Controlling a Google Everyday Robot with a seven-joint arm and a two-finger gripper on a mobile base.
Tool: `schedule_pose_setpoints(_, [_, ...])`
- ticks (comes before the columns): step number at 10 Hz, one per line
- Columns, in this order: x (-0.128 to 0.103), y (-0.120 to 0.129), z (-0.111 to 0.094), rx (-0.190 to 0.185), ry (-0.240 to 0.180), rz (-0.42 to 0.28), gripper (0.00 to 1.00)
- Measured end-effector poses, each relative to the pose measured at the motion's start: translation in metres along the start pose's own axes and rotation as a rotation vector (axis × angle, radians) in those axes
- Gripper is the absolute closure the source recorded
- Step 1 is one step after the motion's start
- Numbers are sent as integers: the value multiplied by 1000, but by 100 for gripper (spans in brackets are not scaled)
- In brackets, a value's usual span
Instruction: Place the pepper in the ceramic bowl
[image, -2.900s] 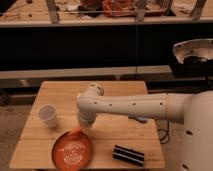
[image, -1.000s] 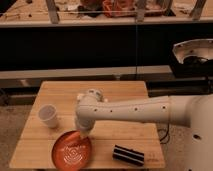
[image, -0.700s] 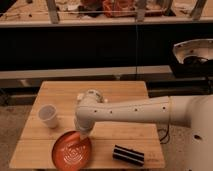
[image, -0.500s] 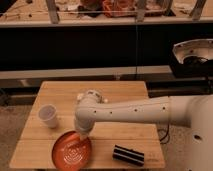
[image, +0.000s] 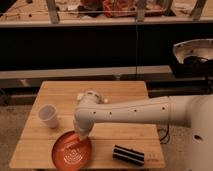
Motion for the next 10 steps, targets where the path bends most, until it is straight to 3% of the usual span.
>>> schedule_pose_setpoints(3, [-3, 1, 0, 2, -1, -10, 93])
schedule_pose_setpoints(10, [-8, 1, 0, 4, -2, -32, 88])
